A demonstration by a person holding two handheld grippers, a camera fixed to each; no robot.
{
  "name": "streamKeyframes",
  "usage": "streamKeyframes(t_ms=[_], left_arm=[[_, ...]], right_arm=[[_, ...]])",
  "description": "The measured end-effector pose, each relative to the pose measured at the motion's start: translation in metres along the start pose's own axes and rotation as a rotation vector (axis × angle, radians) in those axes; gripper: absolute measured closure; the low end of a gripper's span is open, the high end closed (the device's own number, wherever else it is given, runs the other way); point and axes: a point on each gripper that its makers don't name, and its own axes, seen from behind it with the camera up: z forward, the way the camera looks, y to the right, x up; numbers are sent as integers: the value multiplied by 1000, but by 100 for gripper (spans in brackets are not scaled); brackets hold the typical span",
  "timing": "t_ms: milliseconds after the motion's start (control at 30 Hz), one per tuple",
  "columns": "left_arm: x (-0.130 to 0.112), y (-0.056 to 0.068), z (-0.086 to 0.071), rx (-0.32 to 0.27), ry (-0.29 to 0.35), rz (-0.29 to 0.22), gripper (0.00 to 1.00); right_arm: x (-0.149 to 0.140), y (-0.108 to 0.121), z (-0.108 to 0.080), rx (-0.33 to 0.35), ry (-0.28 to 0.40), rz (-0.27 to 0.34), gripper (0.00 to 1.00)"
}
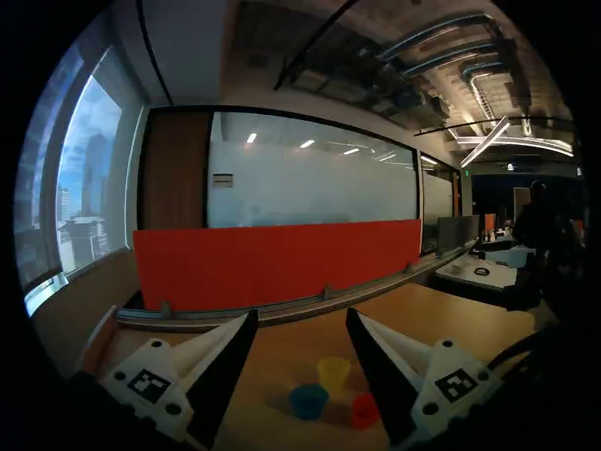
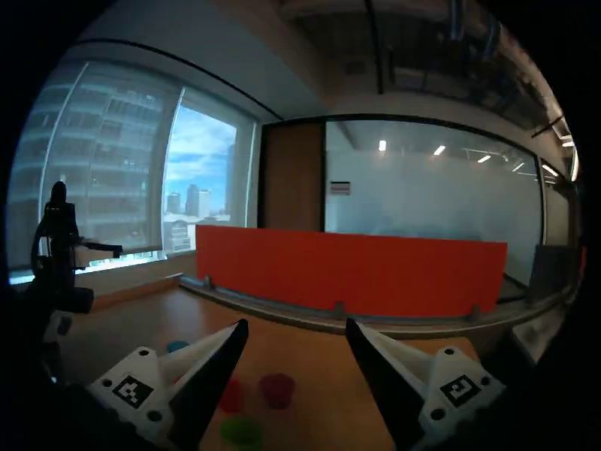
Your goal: Pour water
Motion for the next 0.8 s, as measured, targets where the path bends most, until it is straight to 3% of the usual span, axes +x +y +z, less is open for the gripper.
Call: streamKeyframes(t_ms=[300,467,800], left_arm=[[7,20,1,-100,-3,28,14],[4,25,3,-137,-24,15,14],[-12,23,9,-172,-90,21,14]], right_arm=[[11,-35,-4,174,5,11,0],[9,-42,-4,206,-11,2,0],[-9,-46,-1,244,-94,-3,0]])
